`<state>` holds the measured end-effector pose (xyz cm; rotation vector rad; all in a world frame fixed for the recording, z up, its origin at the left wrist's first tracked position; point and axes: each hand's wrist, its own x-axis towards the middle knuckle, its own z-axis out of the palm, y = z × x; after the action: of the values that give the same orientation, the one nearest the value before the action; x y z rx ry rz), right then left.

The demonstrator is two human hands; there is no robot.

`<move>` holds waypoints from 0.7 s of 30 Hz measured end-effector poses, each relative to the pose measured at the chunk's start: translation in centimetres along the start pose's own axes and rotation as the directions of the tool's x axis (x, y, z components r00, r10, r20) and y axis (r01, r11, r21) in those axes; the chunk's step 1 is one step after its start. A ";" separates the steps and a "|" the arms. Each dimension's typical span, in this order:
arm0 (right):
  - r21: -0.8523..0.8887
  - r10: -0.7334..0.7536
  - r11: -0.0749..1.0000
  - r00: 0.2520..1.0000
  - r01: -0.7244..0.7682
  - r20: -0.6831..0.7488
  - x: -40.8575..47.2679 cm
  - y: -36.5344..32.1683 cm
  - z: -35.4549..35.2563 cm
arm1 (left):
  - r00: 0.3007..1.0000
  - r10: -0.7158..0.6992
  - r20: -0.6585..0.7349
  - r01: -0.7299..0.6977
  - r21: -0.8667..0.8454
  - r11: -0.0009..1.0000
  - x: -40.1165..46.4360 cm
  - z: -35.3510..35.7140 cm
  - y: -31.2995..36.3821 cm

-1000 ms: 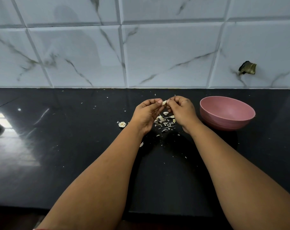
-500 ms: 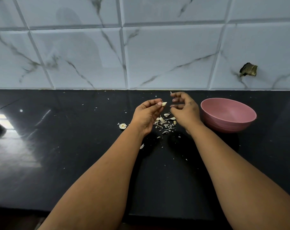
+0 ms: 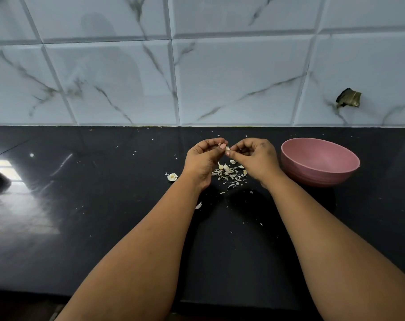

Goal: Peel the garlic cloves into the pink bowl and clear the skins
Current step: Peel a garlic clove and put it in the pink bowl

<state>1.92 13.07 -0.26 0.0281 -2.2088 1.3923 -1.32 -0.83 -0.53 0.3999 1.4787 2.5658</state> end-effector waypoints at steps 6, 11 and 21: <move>0.215 0.110 0.967 0.985 -0.138 0.135 -0.4 -0.2 -0.1 | 0.998 -0.001 0.059 -0.002 0.047 0.999 0.1 -0.3 0.4; 0.422 0.205 0.852 0.939 -0.309 0.275 -0.4 -0.6 -0.3 | 0.995 -0.031 0.099 0.030 0.003 1.000 0.0 -0.3 0.9; -0.154 -0.018 0.988 0.997 0.029 0.077 -0.1 0.3 0.0 | 0.997 -0.067 -0.022 0.069 0.110 0.991 -0.3 0.0 0.7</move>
<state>1.90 13.17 -0.53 0.0522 -2.3656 1.2215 -1.07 -1.28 0.07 0.3340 1.6172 2.4490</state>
